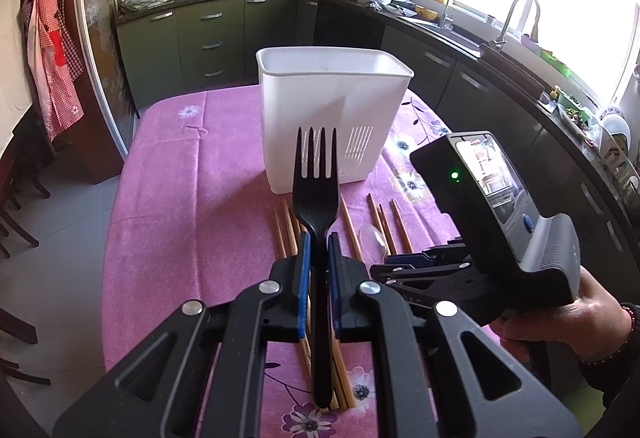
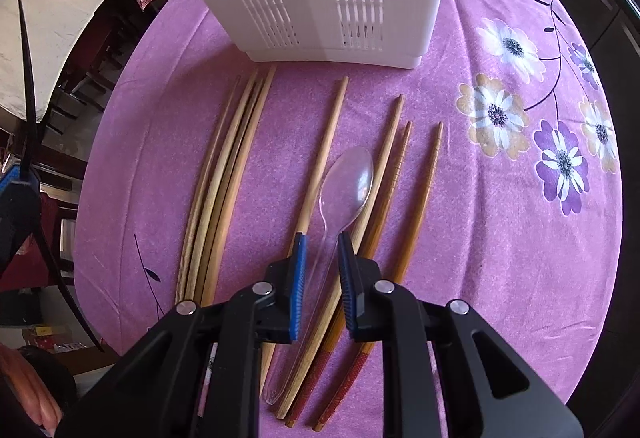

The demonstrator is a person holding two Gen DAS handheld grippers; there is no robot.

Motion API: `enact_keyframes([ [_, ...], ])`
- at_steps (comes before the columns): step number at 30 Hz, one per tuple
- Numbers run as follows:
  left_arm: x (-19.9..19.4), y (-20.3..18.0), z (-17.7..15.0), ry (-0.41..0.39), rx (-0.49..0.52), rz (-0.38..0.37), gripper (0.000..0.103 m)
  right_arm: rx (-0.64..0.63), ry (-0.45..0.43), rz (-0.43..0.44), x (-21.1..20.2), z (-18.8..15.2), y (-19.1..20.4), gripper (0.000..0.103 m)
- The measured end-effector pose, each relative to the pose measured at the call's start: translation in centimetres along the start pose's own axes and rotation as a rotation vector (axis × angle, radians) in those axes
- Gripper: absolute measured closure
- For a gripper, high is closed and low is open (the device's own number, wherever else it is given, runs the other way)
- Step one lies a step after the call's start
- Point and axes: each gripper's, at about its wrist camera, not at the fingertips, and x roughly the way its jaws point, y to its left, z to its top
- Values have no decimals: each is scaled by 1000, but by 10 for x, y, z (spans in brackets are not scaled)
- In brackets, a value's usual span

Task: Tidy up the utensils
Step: 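Lift the fork with the left tool while the right tool grasps the clear plastic spoon, then drop the fork into the white holder with the left tool while the right tool drops the spoon in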

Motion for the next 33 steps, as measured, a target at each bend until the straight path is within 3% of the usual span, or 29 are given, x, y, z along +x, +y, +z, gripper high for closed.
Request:
enact_keyframes([
  [5, -2, -2, -1, -2, 10, -9, 94, 0, 20, -49, 8, 4, 7, 90],
  [9, -2, -1, -1, -1, 12, -13, 94, 15, 26, -40, 11, 6, 7, 90],
  [14, -3, -2, 0, -11, 16, -12, 94, 2, -21, -66, 10, 1, 10, 90],
  [20, -15, 1, 5, -51, 6, -16, 94, 46, -102, 38, 3, -6, -2, 94],
  [26, -44, 3, 44, -203, 5, -39, 94, 46, -274, 186, -42, -19, -8, 94],
  [30, -57, -4, 87, -364, 18, -52, 94, 27, -438, 192, -83, -30, -11, 94],
  [33, -47, -6, 120, -440, -2, -68, 94, 19, -516, 194, -108, -37, -21, 94],
])
